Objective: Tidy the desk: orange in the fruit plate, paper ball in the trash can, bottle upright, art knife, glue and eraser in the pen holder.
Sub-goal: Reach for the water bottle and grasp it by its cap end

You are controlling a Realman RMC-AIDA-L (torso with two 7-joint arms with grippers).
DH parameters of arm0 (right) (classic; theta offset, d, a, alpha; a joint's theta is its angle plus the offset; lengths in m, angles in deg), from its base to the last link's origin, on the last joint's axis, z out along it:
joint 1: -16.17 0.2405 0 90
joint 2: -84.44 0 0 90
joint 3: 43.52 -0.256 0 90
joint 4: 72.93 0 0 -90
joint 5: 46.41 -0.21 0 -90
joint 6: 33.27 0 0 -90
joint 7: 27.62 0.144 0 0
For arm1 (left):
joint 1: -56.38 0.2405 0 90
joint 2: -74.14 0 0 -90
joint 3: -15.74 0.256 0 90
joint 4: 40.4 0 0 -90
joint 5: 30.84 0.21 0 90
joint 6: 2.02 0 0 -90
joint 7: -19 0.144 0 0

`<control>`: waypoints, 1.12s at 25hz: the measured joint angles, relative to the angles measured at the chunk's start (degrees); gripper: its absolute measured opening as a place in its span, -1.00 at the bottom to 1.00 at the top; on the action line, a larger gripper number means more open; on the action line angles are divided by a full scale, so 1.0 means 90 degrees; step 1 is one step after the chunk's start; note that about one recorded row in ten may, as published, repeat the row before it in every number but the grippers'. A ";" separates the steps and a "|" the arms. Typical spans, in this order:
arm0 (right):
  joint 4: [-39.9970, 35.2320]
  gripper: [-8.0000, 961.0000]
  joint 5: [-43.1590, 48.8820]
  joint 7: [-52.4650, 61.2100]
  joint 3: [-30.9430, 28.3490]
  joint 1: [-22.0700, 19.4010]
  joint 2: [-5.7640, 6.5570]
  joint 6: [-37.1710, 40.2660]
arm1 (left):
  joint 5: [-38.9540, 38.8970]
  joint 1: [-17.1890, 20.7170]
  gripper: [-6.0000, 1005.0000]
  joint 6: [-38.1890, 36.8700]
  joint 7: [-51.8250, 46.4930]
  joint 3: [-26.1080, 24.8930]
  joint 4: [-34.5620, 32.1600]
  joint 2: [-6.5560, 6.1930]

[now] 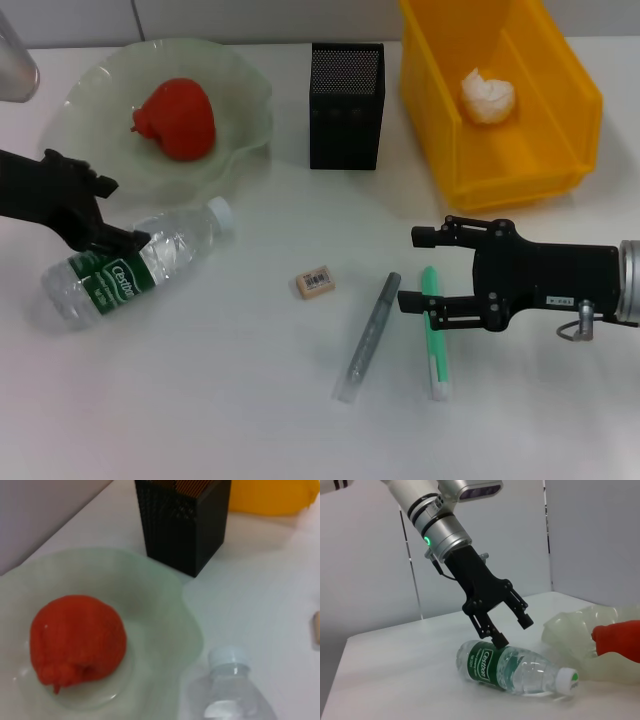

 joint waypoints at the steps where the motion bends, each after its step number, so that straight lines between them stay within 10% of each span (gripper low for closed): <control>1: 0.0001 0.69 0.0000 0.0000 0.0000 0.0001 0.0000 -0.0010 | 0.0157 -0.0007 0.63 0.0092 0.0000 0.0025 0.0046 0.0002; 28: 0.0012 0.69 -0.0001 0.0001 0.0000 -0.0052 -0.0001 -0.0078 | 0.0118 -0.0667 0.63 0.0138 0.0013 0.0463 0.1154 0.0047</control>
